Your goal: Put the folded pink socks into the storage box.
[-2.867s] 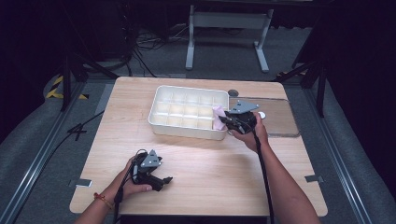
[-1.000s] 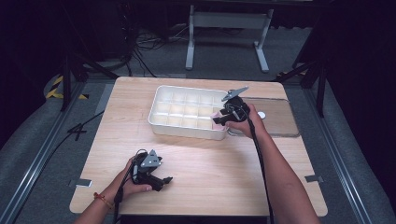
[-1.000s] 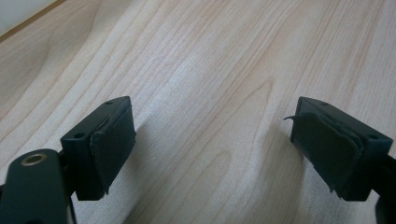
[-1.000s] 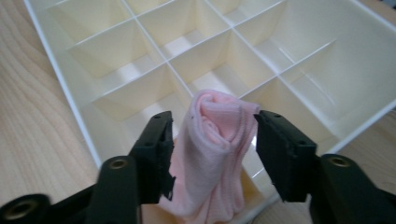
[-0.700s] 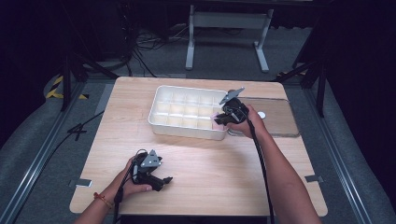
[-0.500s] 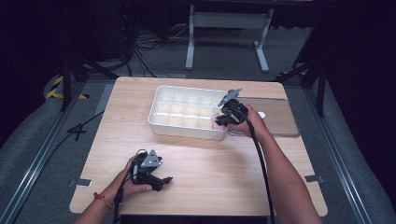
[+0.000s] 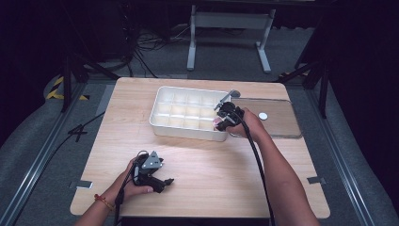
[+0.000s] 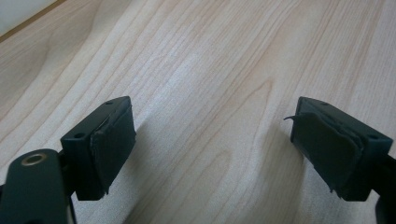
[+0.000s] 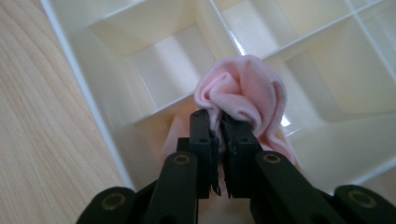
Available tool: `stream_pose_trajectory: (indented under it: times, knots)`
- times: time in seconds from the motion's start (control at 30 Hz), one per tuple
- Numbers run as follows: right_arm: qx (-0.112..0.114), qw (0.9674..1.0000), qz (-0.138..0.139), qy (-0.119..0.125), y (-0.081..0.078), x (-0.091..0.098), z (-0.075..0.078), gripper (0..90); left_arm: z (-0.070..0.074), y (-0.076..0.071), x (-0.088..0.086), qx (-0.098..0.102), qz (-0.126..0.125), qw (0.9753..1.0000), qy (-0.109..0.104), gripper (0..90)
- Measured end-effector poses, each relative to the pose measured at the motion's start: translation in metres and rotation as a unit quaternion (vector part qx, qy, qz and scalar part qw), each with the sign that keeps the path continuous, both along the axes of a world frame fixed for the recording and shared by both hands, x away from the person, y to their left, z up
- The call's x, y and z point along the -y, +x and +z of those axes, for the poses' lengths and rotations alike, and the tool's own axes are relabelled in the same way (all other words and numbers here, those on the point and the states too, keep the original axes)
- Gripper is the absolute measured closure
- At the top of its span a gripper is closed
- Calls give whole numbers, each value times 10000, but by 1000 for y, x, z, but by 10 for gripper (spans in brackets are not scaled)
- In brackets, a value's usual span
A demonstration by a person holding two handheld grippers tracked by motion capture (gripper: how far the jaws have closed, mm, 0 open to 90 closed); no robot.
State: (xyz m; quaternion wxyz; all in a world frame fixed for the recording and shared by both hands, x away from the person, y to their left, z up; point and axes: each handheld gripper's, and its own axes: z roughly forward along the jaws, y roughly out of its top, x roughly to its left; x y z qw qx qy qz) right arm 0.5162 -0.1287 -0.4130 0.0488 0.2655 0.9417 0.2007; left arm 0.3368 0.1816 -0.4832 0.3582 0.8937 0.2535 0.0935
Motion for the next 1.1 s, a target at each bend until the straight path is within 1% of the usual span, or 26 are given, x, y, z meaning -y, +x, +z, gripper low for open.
stream_pose_trajectory:
  times: [0.07, 0.13, 0.17, 0.2, 0.23, 0.33, 0.57, 0.63, 0.7, 0.77, 0.83, 0.93, 0.97, 1.1]
  knots:
    - [-219, 9997, -99, 58, 4, 0, -5, 836, 0, 0, 0, -1, -13, 10000, 2, 140]
    - [-354, 9993, -138, 50, 6, 0, -7, 836, 0, 0, 0, -5, -16, 10000, 0, 140]
    - [-354, 9993, -138, 50, 6, 0, -7, 836, 0, 0, 0, -5, -16, 10000, 0, 140]
    - [-404, 9991, -147, 57, 7, 0, -8, 836, 0, 0, 0, -3, -14, 10000, 1, 140]
    - [-457, 9988, -174, 36, 8, -1, -8, 836, 0, 0, 0, -4, -15, 10000, -1, 140]
    - [-508, 9986, -165, -39, 9, -3, -8, 837, 0, 0, 0, -5, -14, 10000, -1, 140]
    - [-532, 9984, -155, -144, 9, -6, -9, 836, 0, 0, 0, -10, -16, 10000, -1, 140]
    - [-529, 9983, -152, -213, 9, -8, -9, 836, 0, 0, 0, -5, -18, 10000, 9, 139]
    - [-489, 9982, -96, -342, 8, -10, -8, 836, 0, 0, 0, -2, -18, 10000, 7, 138]
    - [-474, 9980, -94, -396, 7, -12, -9, 835, 0, 0, 0, -3, -18, 10000, 10, 138]
    - [-463, 9982, -110, -368, 7, -12, -9, 833, 0, 0, 0, -4, -19, 10000, 12, 138]
    - [-449, 9984, -61, -328, 6, -10, -8, 832, 0, 0, 0, -5, -19, 10000, 8, 138]
    - [-423, 9987, -74, -282, 6, -9, -8, 829, 0, 0, 0, 6, -5, 10000, 16, 138]
    - [-433, 9988, -69, -219, 5, -7, -8, 827, 0, 0, 0, -1, -4, 10000, 7, 138]
